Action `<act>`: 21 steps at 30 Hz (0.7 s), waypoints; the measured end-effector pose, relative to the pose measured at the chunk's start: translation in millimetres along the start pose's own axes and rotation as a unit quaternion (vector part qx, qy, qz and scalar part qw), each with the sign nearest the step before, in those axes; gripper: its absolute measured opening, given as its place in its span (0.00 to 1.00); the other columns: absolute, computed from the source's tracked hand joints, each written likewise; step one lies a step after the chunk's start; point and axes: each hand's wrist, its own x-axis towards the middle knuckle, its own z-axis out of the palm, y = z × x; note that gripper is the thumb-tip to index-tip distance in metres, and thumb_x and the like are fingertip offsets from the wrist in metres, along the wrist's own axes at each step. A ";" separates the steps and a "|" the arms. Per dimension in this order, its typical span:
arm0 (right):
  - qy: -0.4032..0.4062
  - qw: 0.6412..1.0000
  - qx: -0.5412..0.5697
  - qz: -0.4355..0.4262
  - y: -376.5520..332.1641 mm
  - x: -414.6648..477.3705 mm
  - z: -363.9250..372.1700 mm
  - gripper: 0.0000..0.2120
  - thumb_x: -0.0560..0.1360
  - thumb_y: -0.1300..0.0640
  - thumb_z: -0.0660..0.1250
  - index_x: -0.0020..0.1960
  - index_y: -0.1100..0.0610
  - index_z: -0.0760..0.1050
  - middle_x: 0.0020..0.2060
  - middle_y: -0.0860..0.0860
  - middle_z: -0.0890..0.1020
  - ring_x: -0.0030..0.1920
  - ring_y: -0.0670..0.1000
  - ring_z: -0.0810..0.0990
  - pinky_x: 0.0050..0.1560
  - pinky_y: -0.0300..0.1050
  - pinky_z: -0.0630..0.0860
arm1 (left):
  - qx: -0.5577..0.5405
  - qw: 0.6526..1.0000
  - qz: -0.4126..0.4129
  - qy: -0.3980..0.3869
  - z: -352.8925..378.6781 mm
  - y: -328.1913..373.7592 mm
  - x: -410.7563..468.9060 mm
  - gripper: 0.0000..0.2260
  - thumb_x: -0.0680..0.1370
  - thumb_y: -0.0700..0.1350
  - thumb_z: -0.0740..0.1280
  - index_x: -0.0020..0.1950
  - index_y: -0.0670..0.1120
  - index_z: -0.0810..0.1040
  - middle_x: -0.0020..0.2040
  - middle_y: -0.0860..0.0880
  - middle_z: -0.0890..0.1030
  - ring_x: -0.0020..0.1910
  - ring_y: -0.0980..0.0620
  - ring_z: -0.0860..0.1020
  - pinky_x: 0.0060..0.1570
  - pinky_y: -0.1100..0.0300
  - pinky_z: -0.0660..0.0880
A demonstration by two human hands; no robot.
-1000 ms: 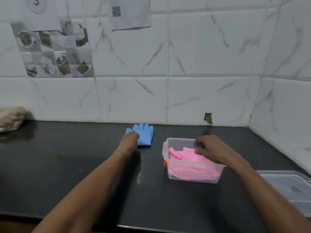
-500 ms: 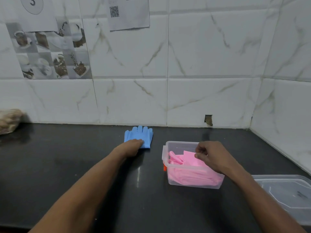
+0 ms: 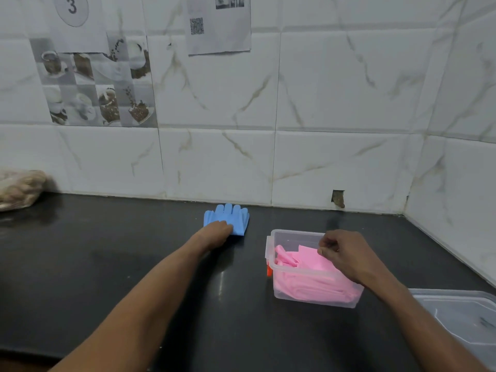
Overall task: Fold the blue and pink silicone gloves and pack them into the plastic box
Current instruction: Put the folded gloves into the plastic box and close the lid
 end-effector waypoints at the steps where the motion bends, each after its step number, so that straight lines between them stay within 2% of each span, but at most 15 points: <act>1: 0.014 1.000 -0.003 -0.006 -0.5 -0.9 -0.8 0.02 0.75 0.56 0.70 0.48 0.52 0.81 0.44 0.48 0.84 0.39 0.41 0.77 0.40 0.31 0.71 | -0.004 1.000 -0.011 0.021 -2.1 1.9 -1.9 0.10 0.81 0.34 0.55 0.53 0.42 0.75 0.52 0.43 0.76 0.54 0.47 0.73 0.59 0.56 0.69; 2: 0.031 0.999 -0.006 -0.013 -1.4 -2.4 -1.8 0.03 0.76 0.57 0.70 0.48 0.54 0.82 0.44 0.49 0.84 0.39 0.42 0.78 0.42 0.34 0.73 | -0.009 0.999 -0.023 0.040 -5.7 4.8 -4.3 0.10 0.80 0.33 0.54 0.48 0.44 0.73 0.48 0.44 0.74 0.52 0.46 0.72 0.57 0.55 0.69; 4: 0.075 0.997 0.013 -0.028 -10.1 -7.6 -7.3 0.03 0.76 0.59 0.69 0.47 0.56 0.82 0.44 0.51 0.84 0.40 0.46 0.79 0.45 0.39 0.77 | -0.019 0.998 -0.034 0.050 -13.2 6.1 -4.1 0.08 0.79 0.35 0.55 0.50 0.45 0.71 0.53 0.41 0.74 0.52 0.45 0.73 0.55 0.54 0.71; 6: 0.111 0.990 0.078 -0.039 -29.4 -13.7 -16.1 0.04 0.76 0.60 0.69 0.46 0.56 0.82 0.41 0.49 0.84 0.40 0.46 0.81 0.43 0.36 0.76 | -0.039 0.999 -0.022 0.014 -24.2 2.6 -6.1 0.09 0.78 0.42 0.57 0.53 0.43 0.75 0.57 0.39 0.77 0.53 0.42 0.75 0.54 0.54 0.72; 8: 0.086 0.975 0.202 -0.033 -62.2 -18.9 -20.8 0.05 0.76 0.59 0.68 0.44 0.56 0.83 0.39 0.48 0.85 0.39 0.45 0.84 0.43 0.34 0.77 | -0.064 0.997 -0.023 -0.022 -33.6 -5.5 -9.5 0.09 0.75 0.44 0.60 0.49 0.40 0.76 0.51 0.39 0.79 0.50 0.39 0.77 0.46 0.56 0.71; 9: 0.044 0.953 0.300 -0.021 -82.8 -21.3 -18.7 0.07 0.77 0.60 0.67 0.44 0.58 0.83 0.39 0.50 0.86 0.39 0.47 0.86 0.44 0.37 0.81 | -0.060 0.997 -0.024 -0.036 -38.4 -9.2 -13.6 0.05 0.74 0.42 0.62 0.44 0.41 0.75 0.45 0.40 0.78 0.44 0.40 0.77 0.39 0.56 0.69; 10: -0.010 0.915 0.404 0.000 -103.9 -22.8 -12.2 0.08 0.78 0.60 0.66 0.45 0.61 0.82 0.40 0.55 0.86 0.40 0.50 0.86 0.45 0.42 0.83 | -0.064 0.996 -0.027 -0.049 -41.6 -12.1 -17.7 0.05 0.73 0.41 0.64 0.38 0.43 0.72 0.38 0.42 0.75 0.38 0.43 0.74 0.34 0.57 0.65; 11: -0.062 0.869 0.490 0.037 -124.0 -22.9 -2.6 0.10 0.79 0.59 0.65 0.47 0.65 0.81 0.42 0.60 0.85 0.42 0.55 0.86 0.46 0.44 0.83 | -0.073 0.995 -0.025 -0.064 -44.6 -14.8 -20.4 0.09 0.72 0.41 0.65 0.33 0.44 0.68 0.33 0.45 0.71 0.33 0.46 0.70 0.31 0.57 0.62; 13: -0.148 0.790 0.578 0.139 -159.1 -20.8 24.0 0.16 0.81 0.55 0.62 0.56 0.69 0.75 0.48 0.66 0.80 0.49 0.62 0.84 0.47 0.46 0.83 | -0.084 0.992 -0.004 -0.093 -54.6 -16.9 -30.0 0.12 0.70 0.42 0.66 0.30 0.46 0.65 0.29 0.49 0.69 0.29 0.49 0.67 0.29 0.58 0.62; 15: -0.210 0.715 0.629 0.222 -183.2 -18.5 55.8 0.22 0.82 0.49 0.60 0.67 0.66 0.69 0.61 0.66 0.76 0.61 0.64 0.79 0.57 0.53 0.79 | -0.113 0.985 0.008 -0.133 -66.1 -14.2 -40.0 0.11 0.70 0.42 0.66 0.30 0.47 0.68 0.27 0.50 0.70 0.28 0.50 0.67 0.29 0.59 0.64; 17: -0.207 0.634 0.686 0.291 -195.4 -14.9 84.0 0.25 0.81 0.45 0.58 0.72 0.59 0.66 0.67 0.58 0.74 0.66 0.59 0.75 0.66 0.57 0.72 | -0.152 0.973 0.034 -0.171 -74.1 -6.9 -50.3 0.09 0.69 0.41 0.65 0.29 0.47 0.71 0.26 0.51 0.73 0.27 0.51 0.69 0.28 0.61 0.66; 19: -0.158 0.587 0.719 0.336 -198.5 -10.1 103.5 0.24 0.80 0.42 0.58 0.69 0.56 0.70 0.64 0.55 0.78 0.62 0.57 0.78 0.66 0.59 0.72 | -0.214 0.950 0.056 -0.221 -74.7 -1.9 -56.7 0.07 0.69 0.38 0.66 0.31 0.46 0.77 0.29 0.49 0.79 0.30 0.49 0.77 0.29 0.60 0.74; 21: -0.116 0.557 0.739 0.360 -198.0 -7.7 115.3 0.21 0.79 0.42 0.60 0.63 0.55 0.74 0.58 0.55 0.82 0.55 0.57 0.83 0.60 0.61 0.77 | -0.296 0.906 0.072 -0.294 -74.0 -4.4 -63.7 0.07 0.72 0.36 0.67 0.46 0.39 0.83 0.42 0.41 0.85 0.42 0.43 0.84 0.42 0.52 0.82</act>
